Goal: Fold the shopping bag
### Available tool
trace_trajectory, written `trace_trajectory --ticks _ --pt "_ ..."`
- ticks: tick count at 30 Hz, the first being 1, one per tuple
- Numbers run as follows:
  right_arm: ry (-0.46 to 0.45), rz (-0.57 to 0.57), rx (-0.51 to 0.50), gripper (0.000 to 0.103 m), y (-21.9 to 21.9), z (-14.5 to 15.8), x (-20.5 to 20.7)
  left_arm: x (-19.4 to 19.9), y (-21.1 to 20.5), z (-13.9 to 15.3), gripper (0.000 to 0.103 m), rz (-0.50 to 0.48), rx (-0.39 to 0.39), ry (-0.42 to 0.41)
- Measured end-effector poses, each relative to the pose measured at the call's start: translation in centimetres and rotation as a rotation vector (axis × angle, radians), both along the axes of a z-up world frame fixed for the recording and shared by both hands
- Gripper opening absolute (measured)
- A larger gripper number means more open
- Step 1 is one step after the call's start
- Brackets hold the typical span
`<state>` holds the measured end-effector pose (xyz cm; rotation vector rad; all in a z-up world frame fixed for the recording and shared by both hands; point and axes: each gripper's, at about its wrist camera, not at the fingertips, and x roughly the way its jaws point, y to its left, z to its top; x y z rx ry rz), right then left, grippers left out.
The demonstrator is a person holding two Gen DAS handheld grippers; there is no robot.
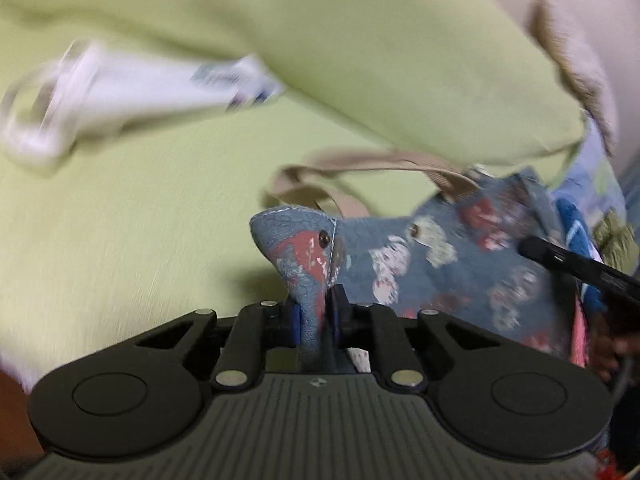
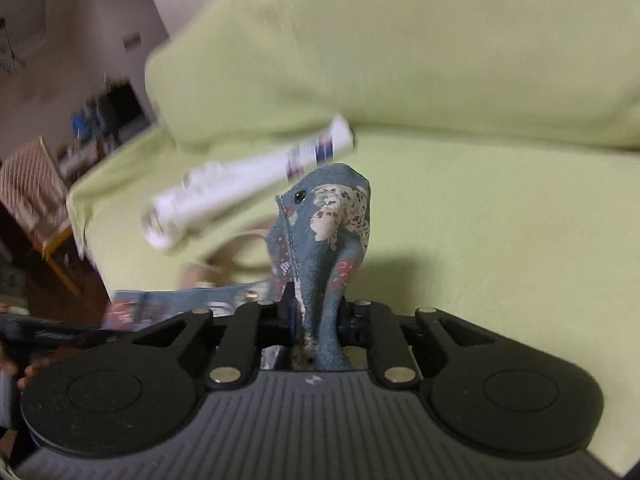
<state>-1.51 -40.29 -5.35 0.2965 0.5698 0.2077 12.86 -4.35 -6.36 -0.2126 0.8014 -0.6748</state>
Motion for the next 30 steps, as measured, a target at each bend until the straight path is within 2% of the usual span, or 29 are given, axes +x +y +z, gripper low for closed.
trace_trajectory --ticks 3,6,7,8,9,10,11,12,13,14,15,17,19,22,23,24,25,27,29,30 --pt "-0.137 -0.104 0.003 0.014 -0.1 3.1 -4.5 1.7 -3.2 3.8 0.014 -0.077 0.014 -0.133" --pt "-0.259 -0.218 0.0 0.014 -1.2 6.1 -6.6 4.5 -7.8 7.7 0.015 -0.151 0.012 -0.239" --pt "-0.279 -0.268 -0.005 0.014 -1.9 7.0 -6.8 5.6 -9.5 8.3 0.028 -0.164 0.022 -0.244" --pt "-0.267 -0.331 0.009 0.014 -3.0 7.7 -6.5 6.9 -11.3 8.8 0.033 -0.171 0.038 -0.237" --pt "-0.247 -0.396 0.029 0.015 -4.2 8.3 -6.1 8.4 -13.0 8.8 0.047 -0.177 0.063 -0.225" --pt "-0.181 -0.451 0.075 0.017 -5.7 8.1 -5.0 9.8 -14.4 8.2 0.052 -0.171 0.109 -0.213" --pt "-0.1 -0.502 0.13 0.027 -7.5 7.6 -3.8 10.6 -15.5 7.3 0.05 -0.153 0.168 -0.194" --pt "-0.019 -0.552 0.184 0.055 -9.2 7.1 -2.5 11.2 -16.3 6.1 0.049 -0.136 0.227 -0.163" --pt "0.06 -0.586 0.206 0.068 -10.6 5.9 -1.6 11.4 -16.6 5.0 0.049 -0.139 0.256 -0.125" --pt "0.138 -0.614 0.217 0.075 -12.0 4.4 -0.9 10.9 -16.2 3.9 0.05 -0.156 0.247 -0.09" --pt "0.217 -0.642 0.229 0.075 -13.3 2.9 -0.1 10.2 -15.4 2.9 0.051 -0.168 0.229 -0.061" --pt "0.215 -0.655 0.24 0.076 -14.0 1.5 -1.9 8.6 -13.8 1.0 0.054 -0.186 0.193 -0.005" --pt "0.193 -0.666 0.261 0.082 -14.0 0.2 -4.2 7.0 -12.2 -0.5 0.054 -0.185 0.159 0.048" --pt "0.174 -0.694 0.319 0.082 -12.6 -1.9 -7.7 6.5 -12.5 -1.4 0.056 -0.192 0.114 0.084" --pt "0.17 -0.704 0.338 0.082 -12.0 -2.5 -8.9 6.5 -12.7 -1.7 0.059 -0.194 0.1 0.093" --pt "0.157 -0.707 0.367 0.082 -11.2 -3.1 -9.8 6.4 -13.0 -1.9 0.07 -0.197 0.085 0.103" --pt "0.141 -0.707 0.399 0.082 -10.4 -3.6 -10.5 6.4 -13.2 -2.2 0.074 -0.199 0.071 0.112" --pt "0.106 -0.703 0.457 0.082 -9.1 -4.7 -11.8 6.3 -13.7 -2.7 0.074 -0.204 0.042 0.131" --pt "0.092 -0.699 0.471 0.079 -8.4 -5.2 -11.1 6.2 -14.1 -3.2 0.065 -0.21 0.013 0.149" --pt "0.087 -0.697 0.476 0.068 -8.1 -5.4 -10.6 6.2 -14.4 -3.5 0.036 -0.212 -0.001 0.159"
